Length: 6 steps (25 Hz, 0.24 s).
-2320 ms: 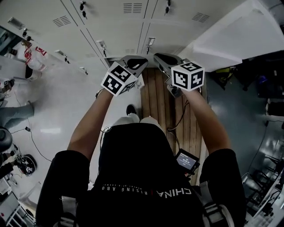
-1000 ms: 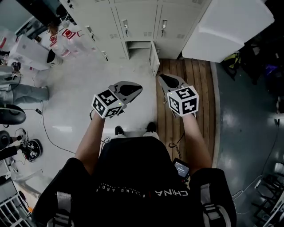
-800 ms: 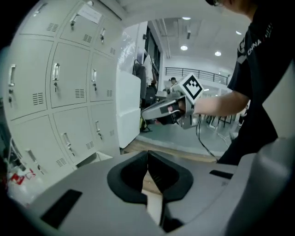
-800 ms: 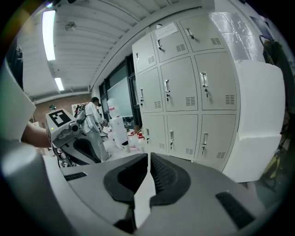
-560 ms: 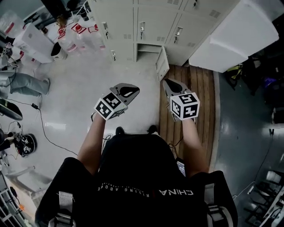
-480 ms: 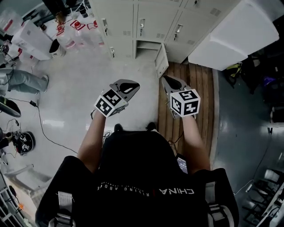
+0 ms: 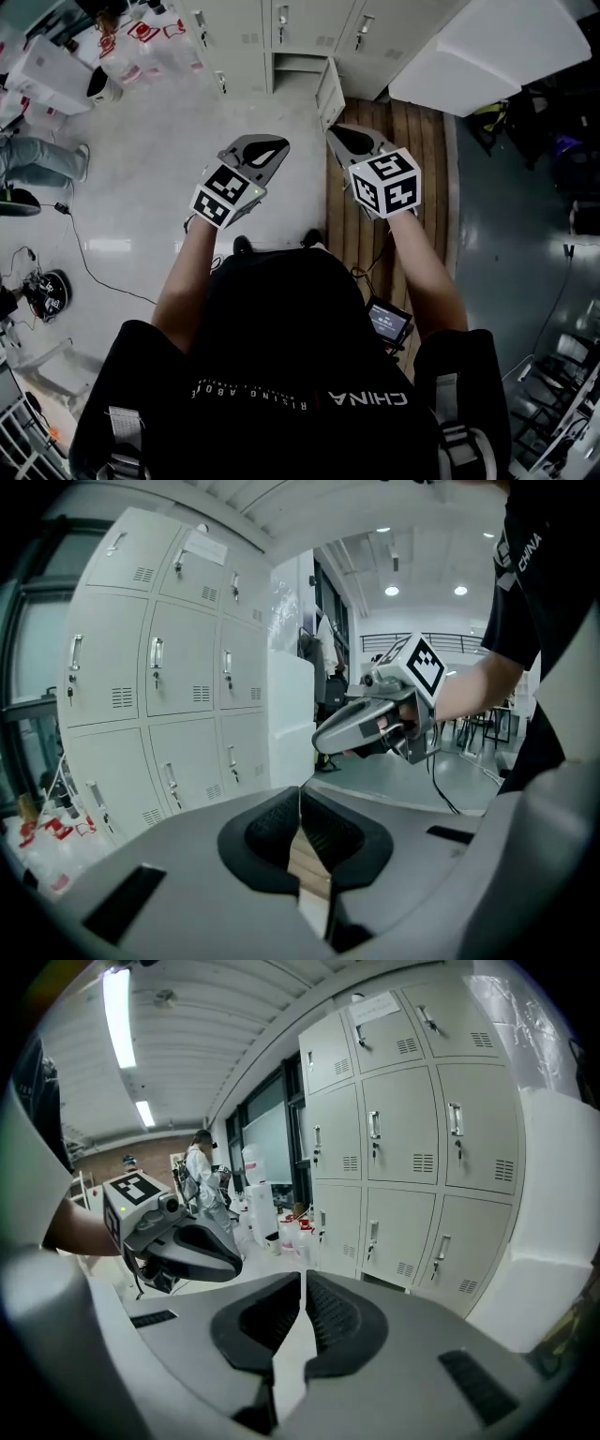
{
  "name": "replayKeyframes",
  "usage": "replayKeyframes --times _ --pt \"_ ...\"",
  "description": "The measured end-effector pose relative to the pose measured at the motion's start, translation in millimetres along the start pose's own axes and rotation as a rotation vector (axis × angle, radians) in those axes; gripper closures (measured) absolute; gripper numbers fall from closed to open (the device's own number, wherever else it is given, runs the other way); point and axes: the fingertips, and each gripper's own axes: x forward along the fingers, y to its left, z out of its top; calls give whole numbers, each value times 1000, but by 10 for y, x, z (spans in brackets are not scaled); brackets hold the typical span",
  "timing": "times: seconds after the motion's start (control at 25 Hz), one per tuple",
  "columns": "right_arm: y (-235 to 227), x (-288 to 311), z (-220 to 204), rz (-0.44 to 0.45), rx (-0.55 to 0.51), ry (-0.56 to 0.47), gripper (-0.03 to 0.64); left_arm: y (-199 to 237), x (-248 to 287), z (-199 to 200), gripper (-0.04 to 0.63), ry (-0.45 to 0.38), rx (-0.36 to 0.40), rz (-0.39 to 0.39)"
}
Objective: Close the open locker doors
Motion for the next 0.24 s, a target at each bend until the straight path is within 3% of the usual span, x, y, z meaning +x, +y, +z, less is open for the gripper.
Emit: replayKeyframes --times 0.24 --pt "8 -142 -80 -23 1 -17 574 -174 41 154 574 -57 -45 -6"
